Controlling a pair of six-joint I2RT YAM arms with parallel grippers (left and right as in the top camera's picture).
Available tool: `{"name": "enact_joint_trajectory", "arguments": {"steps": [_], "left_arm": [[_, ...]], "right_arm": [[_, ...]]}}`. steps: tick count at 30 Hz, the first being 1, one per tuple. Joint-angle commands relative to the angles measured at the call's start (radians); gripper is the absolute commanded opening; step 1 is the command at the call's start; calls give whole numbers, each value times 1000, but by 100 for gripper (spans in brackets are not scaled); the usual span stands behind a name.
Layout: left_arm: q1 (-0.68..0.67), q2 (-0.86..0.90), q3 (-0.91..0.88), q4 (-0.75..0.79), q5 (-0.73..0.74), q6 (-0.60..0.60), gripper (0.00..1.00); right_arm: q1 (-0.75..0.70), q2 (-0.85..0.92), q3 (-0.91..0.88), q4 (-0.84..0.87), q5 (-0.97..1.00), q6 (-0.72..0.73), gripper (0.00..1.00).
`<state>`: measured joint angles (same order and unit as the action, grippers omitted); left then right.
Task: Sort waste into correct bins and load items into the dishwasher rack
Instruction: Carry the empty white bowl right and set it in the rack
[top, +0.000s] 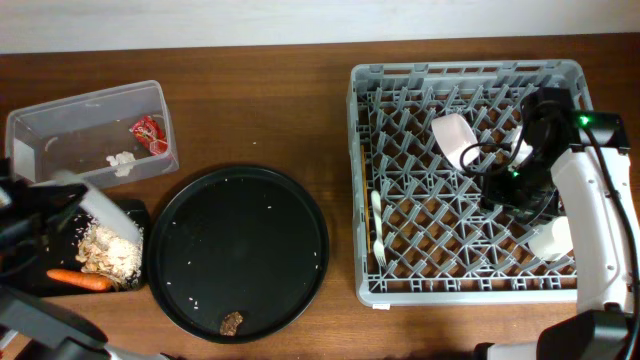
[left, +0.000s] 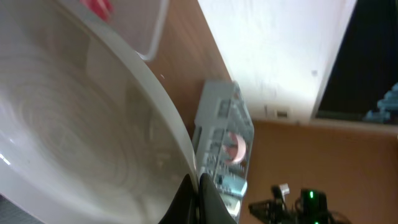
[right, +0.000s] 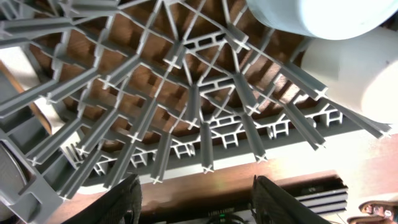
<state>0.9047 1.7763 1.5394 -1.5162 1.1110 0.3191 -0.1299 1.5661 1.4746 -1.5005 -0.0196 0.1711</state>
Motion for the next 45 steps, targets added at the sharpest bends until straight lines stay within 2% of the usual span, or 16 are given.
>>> {"name": "enact_joint_trajectory", "arguments": {"steps": [1,7,12,15,17,19,20,23,25,26,30,34,37,38,40,45], "left_arm": [[-164,-29,13,-10,27,72,0],[-523,-69,15,77,-13,76,0],[-804,-79,15,260,-47,-30,0],[-972,-79,15,429,-46,-127,0],[-1073,-79,15,595,-46,-246,0],[-1144,-79,15,755,-46,-351,0],[-1183,-79,15,833,-46,-390,0],[-1286,-79,15,1001,-72,-449,0],[-1336,-79,15,1055,-156,-491,0],[-1380,-79,14,1091,-243,-515,0],[-1472,-75,14,1146,-379,-537,0],[-1530,-69,14,1149,-570,-723,0],[-1540,-46,14,1149,-640,-837,0],[-1541,-29,14,1153,-645,-888,0],[-1541,3,14,1177,-622,-918,0],[-1540,74,14,1368,-349,-861,0]], "right_arm": [[-46,-1,-6,-16,27,-6,60],[-121,-4,-6,-38,-14,1,60],[-128,-7,-6,-63,-13,1,60],[-128,-7,-6,-68,-10,1,60],[-128,-7,-6,-71,-2,1,60],[-129,-7,-6,-79,68,18,60],[-138,-7,-6,-85,141,76,59],[-182,-7,-6,-82,162,103,60],[-207,-7,-6,-82,145,103,60],[-218,-7,-6,-82,136,103,60],[-219,-7,-6,-82,135,103,60],[-219,-7,-6,-81,135,103,60],[-219,-7,-6,-82,135,103,60],[-219,-7,-6,-82,133,103,60],[-218,-7,-6,-82,133,103,61],[-219,-7,-6,-82,132,103,61]]}}
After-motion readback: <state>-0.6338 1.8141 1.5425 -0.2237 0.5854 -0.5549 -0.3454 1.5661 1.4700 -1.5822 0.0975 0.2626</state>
